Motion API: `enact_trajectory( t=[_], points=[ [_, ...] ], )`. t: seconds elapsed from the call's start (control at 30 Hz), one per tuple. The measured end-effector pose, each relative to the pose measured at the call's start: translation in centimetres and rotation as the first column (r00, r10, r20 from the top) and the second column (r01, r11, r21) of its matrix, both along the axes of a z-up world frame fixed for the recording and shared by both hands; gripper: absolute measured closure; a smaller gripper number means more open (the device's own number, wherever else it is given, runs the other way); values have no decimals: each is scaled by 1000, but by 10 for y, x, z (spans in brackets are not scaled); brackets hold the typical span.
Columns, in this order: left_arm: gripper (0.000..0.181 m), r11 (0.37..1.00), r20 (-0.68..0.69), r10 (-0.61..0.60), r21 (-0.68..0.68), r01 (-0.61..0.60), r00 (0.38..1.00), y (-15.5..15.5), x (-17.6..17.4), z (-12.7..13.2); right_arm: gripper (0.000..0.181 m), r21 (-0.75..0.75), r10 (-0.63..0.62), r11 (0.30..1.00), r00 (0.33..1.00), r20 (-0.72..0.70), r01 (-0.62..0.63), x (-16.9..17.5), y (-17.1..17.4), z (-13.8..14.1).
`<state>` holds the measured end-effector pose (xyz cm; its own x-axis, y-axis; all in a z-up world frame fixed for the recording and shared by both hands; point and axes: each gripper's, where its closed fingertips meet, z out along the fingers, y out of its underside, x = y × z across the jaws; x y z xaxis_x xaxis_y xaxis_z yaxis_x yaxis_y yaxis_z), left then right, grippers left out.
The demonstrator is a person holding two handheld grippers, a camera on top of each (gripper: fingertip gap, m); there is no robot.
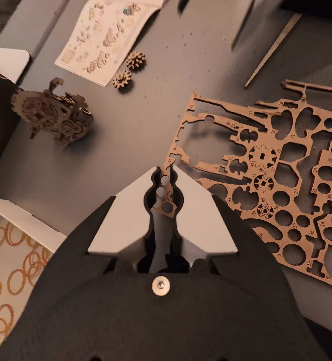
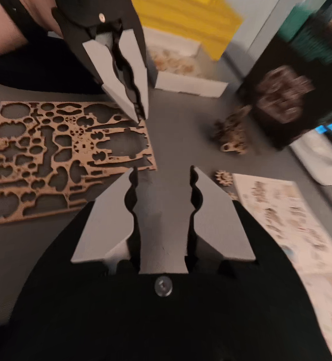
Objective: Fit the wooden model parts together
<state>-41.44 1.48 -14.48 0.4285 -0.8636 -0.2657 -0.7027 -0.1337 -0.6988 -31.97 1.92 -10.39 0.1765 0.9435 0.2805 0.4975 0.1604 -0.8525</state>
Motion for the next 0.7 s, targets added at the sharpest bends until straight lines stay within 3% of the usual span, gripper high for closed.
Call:
enact_trajectory(
  t=[0.13,0.3,0.4,0.43,0.53,0.6,0.7],
  points=[
    [174,997,56,0,72,-4,998,2,1,19,125,-289,-22,957,999,-36,10,-25,4,-6],
    [176,995,96,2,100,-12,995,2,3,31,147,-601,-59,799,998,-36,25,-24,-1,-15],
    [176,989,98,-14,146,-1,995,-1,6,40,155,-771,-26,636,996,-82,-47,-27,-16,-15],
    [175,987,105,-16,164,-2,994,-1,6,44,170,-785,-15,616,995,-100,-69,-26,-19,-16],
    [175,985,214,-11,171,-26,977,-2,7,62,177,-821,-2,522,963,-270,-229,-24,-28,8],
    [166,984,329,24,157,-80,944,3,4,79,180,-803,-11,515,934,-356,-300,-16,-28,23],
    [143,992,530,83,35,-120,844,6,-4,99,179,-724,5,610,915,-404,-323,-4,-27,31]
  ],
)
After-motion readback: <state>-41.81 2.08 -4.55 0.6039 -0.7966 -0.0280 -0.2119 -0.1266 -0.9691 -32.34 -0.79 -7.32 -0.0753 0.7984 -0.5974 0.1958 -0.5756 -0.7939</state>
